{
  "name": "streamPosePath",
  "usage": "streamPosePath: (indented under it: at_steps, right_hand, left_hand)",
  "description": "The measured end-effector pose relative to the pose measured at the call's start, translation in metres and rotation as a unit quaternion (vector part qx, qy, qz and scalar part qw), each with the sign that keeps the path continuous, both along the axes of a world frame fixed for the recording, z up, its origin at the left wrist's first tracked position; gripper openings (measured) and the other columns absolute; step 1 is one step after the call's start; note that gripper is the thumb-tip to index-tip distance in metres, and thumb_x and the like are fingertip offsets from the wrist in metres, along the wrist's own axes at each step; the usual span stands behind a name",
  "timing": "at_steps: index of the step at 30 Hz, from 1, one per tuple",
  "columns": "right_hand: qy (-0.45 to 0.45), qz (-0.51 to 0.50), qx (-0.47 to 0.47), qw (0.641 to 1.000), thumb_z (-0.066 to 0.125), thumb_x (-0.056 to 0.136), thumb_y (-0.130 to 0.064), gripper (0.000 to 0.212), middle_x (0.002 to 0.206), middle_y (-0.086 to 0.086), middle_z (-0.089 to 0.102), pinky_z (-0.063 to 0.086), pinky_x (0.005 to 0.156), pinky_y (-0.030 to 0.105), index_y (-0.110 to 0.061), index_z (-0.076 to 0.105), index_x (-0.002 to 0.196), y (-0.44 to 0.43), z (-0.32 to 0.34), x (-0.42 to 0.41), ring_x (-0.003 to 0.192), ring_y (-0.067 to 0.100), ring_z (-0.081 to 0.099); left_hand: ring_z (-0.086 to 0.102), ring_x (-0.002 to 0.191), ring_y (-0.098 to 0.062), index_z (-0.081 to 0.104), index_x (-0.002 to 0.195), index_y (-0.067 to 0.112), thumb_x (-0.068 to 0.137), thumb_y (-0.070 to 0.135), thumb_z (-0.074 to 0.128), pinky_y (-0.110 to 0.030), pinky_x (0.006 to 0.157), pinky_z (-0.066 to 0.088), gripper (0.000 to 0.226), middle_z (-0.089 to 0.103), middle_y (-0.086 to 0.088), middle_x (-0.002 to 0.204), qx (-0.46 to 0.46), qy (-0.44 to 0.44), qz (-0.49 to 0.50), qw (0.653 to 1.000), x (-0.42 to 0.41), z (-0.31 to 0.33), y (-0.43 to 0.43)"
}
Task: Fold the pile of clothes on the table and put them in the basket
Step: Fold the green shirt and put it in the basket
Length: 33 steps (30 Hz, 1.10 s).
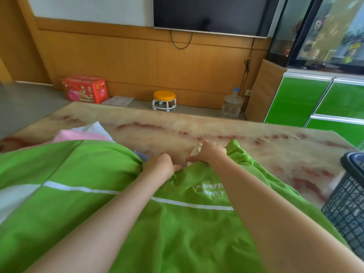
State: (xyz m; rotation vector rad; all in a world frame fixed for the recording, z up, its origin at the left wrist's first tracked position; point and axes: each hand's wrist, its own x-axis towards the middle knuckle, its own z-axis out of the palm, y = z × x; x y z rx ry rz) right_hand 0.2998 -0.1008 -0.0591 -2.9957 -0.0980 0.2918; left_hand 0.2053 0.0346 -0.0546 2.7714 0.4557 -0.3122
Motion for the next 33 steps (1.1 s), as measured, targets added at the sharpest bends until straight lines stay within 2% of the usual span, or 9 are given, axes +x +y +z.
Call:
streamPosePath:
  at_steps: [3, 6, 13, 14, 16, 18, 25, 28, 33]
  right_hand:
    - [-0.034, -0.019, 0.034, 0.999, 0.056, 0.090, -0.027, 0.035, 0.106, 0.006, 0.062, 0.043, 0.073, 0.029, -0.008, 0.057, 0.119, 0.002, -0.001, 0.004, 0.098, 0.024, 0.061]
    - [-0.062, -0.046, 0.146, 0.986, 0.046, 0.093, -0.018, 0.024, 0.095, 0.010, 0.063, 0.050, 0.074, 0.031, -0.001, 0.060, 0.103, -0.004, -0.001, 0.008, 0.092, 0.029, 0.064]
    - [-0.243, -0.070, 0.599, 0.760, 0.035, 0.100, -0.021, 0.013, 0.098, 0.009, 0.060, 0.057, 0.064, 0.038, -0.010, 0.042, 0.104, -0.023, 0.094, 0.028, 0.079, 0.028, 0.069]
    - [-0.230, -0.064, 0.583, 0.776, 0.033, 0.099, -0.016, 0.015, 0.097, 0.008, 0.059, 0.056, 0.066, 0.039, -0.011, 0.043, 0.110, -0.025, 0.092, 0.028, 0.082, 0.029, 0.068]
    - [-0.170, -0.060, 0.394, 0.901, 0.037, 0.095, -0.009, 0.027, 0.094, 0.005, 0.053, 0.051, 0.067, 0.032, -0.006, 0.043, 0.121, -0.031, 0.070, 0.026, 0.084, 0.029, 0.060]
    - [-0.043, -0.032, 0.163, 0.985, 0.052, 0.089, -0.009, 0.007, 0.079, 0.003, 0.049, 0.044, 0.051, 0.014, -0.002, 0.052, 0.091, -0.043, 0.038, 0.018, 0.069, 0.022, 0.051]
    - [-0.030, -0.009, 0.127, 0.991, 0.058, 0.086, -0.052, 0.049, 0.066, 0.003, 0.055, 0.036, 0.054, 0.026, -0.003, 0.062, 0.080, -0.063, 0.003, 0.000, 0.068, 0.024, 0.056]
    - [-0.021, 0.020, 0.126, 0.992, 0.056, 0.082, -0.062, 0.069, 0.076, 0.013, 0.064, 0.045, 0.063, 0.029, 0.005, 0.067, 0.091, -0.070, 0.006, -0.008, 0.071, 0.026, 0.060]
    - [-0.053, 0.017, 0.150, 0.987, 0.060, 0.084, -0.054, 0.058, 0.105, 0.012, 0.067, 0.050, 0.078, 0.034, -0.008, 0.059, 0.120, -0.063, 0.027, -0.012, 0.092, 0.028, 0.063]
  left_hand:
    - [0.063, 0.094, -0.022, 0.070, 0.091, 0.021, 0.084, 0.046, 0.061, -0.027, 0.073, 0.046, 0.027, 0.069, -0.004, 0.098, -0.041, -0.010, -0.026, 0.999, -0.004, 0.002, 0.000]
    - [0.060, 0.082, -0.018, 0.068, 0.081, 0.023, 0.083, 0.039, 0.066, -0.026, 0.071, 0.045, 0.015, 0.068, -0.001, 0.086, -0.102, -0.042, -0.048, 0.993, -0.008, 0.004, 0.002]
    - [0.052, 0.117, -0.033, 0.054, 0.121, 0.007, 0.099, 0.047, 0.031, -0.039, 0.101, 0.038, 0.052, 0.057, -0.020, 0.126, -0.185, -0.157, 0.039, 0.969, 0.006, 0.024, -0.004]
    - [0.049, 0.121, -0.034, 0.052, 0.124, 0.006, 0.100, 0.047, 0.025, -0.040, 0.104, 0.035, 0.055, 0.054, -0.021, 0.129, -0.190, -0.159, 0.051, 0.967, 0.007, 0.027, -0.004]
    - [0.042, 0.127, -0.035, 0.043, 0.136, 0.004, 0.102, 0.042, 0.018, -0.041, 0.107, 0.031, 0.056, 0.045, -0.023, 0.138, -0.160, -0.124, 0.050, 0.978, 0.005, 0.031, -0.005]
    - [0.039, 0.130, -0.036, 0.035, 0.141, 0.004, 0.105, 0.030, 0.018, -0.041, 0.108, 0.029, 0.048, 0.039, -0.024, 0.142, -0.112, -0.066, 0.037, 0.991, 0.002, 0.027, -0.004]
    - [0.047, 0.124, -0.033, 0.047, 0.132, -0.003, 0.092, 0.050, 0.048, -0.039, 0.105, 0.036, 0.067, 0.048, -0.017, 0.138, -0.059, 0.064, 0.021, 0.996, 0.018, 0.026, 0.006]
    - [0.050, 0.123, -0.030, 0.046, 0.133, -0.002, 0.090, 0.049, 0.052, -0.034, 0.100, 0.040, 0.066, 0.048, -0.014, 0.139, -0.124, 0.042, 0.033, 0.991, 0.017, 0.031, 0.003]
    - [0.055, 0.114, -0.028, 0.053, 0.128, 0.000, 0.082, 0.026, 0.072, -0.028, 0.089, 0.041, 0.057, 0.056, -0.015, 0.130, -0.261, -0.094, 0.093, 0.956, 0.024, 0.024, 0.006]
